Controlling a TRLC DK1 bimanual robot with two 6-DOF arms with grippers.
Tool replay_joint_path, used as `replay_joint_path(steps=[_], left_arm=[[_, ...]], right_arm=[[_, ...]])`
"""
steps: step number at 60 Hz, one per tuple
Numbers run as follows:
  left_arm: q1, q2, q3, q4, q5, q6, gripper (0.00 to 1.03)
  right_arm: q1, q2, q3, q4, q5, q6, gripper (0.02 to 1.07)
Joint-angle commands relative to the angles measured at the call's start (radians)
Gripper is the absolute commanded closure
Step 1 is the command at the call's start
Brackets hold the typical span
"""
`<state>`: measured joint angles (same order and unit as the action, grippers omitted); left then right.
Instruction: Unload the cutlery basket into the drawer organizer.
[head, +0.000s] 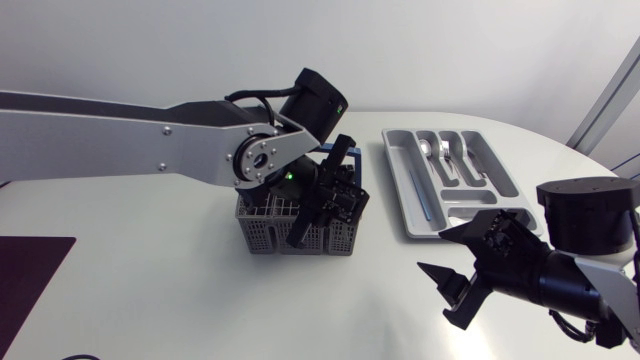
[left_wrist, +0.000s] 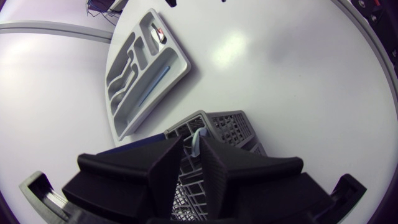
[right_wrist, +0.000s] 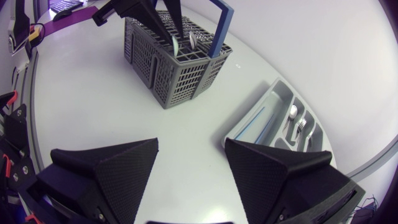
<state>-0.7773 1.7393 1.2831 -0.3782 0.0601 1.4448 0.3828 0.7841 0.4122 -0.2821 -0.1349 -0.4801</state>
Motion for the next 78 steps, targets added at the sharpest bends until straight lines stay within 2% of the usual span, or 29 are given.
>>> replay_joint_path(steps=[1, 10, 16, 19, 27, 49, 64, 71, 78], left_arm=[[0.0, 0.031, 0.028, -0.019, -0.022, 0.046, 0.79], [0.0, 0.035, 0.028, -0.024, -0.034, 0.055, 0.79], [-0.005, 0.042, 0.033, -0.024, -0.043, 0.055, 0.86], [-0.007, 0.045, 0.039, -0.024, -0.045, 0.054, 0.94], [-0.01, 0.046, 0.055, -0.051, -0.049, 0.049, 0.97], [-0.011, -0.047, 0.067, -0.116, -0.048, 0.014, 0.99], [-0.017, -0.136, 0.059, -0.119, -0.042, -0.034, 0.98], [-0.027, -0.188, 0.055, -0.13, -0.04, -0.073, 0.98], [-0.039, -0.221, 0.078, -0.143, -0.04, -0.176, 0.98]], right_arm=[[-0.009, -0.006, -0.019, -0.006, -0.008, -0.018, 0.29], [-0.009, -0.008, -0.026, -0.006, -0.014, -0.015, 0.29], [-0.009, -0.019, -0.033, -0.006, -0.019, -0.012, 0.29], [-0.004, -0.022, -0.036, -0.006, -0.019, -0.009, 0.29], [0.001, -0.026, -0.041, -0.006, -0.017, -0.003, 0.29], [0.024, -0.022, -0.023, 0.0, -0.014, 0.024, 0.29], [0.057, -0.026, -0.023, 0.006, 0.006, 0.046, 0.29], [0.065, -0.045, -0.023, 0.006, 0.006, 0.046, 0.29], [0.064, -0.071, -0.012, 0.012, 0.004, 0.046, 0.29]])
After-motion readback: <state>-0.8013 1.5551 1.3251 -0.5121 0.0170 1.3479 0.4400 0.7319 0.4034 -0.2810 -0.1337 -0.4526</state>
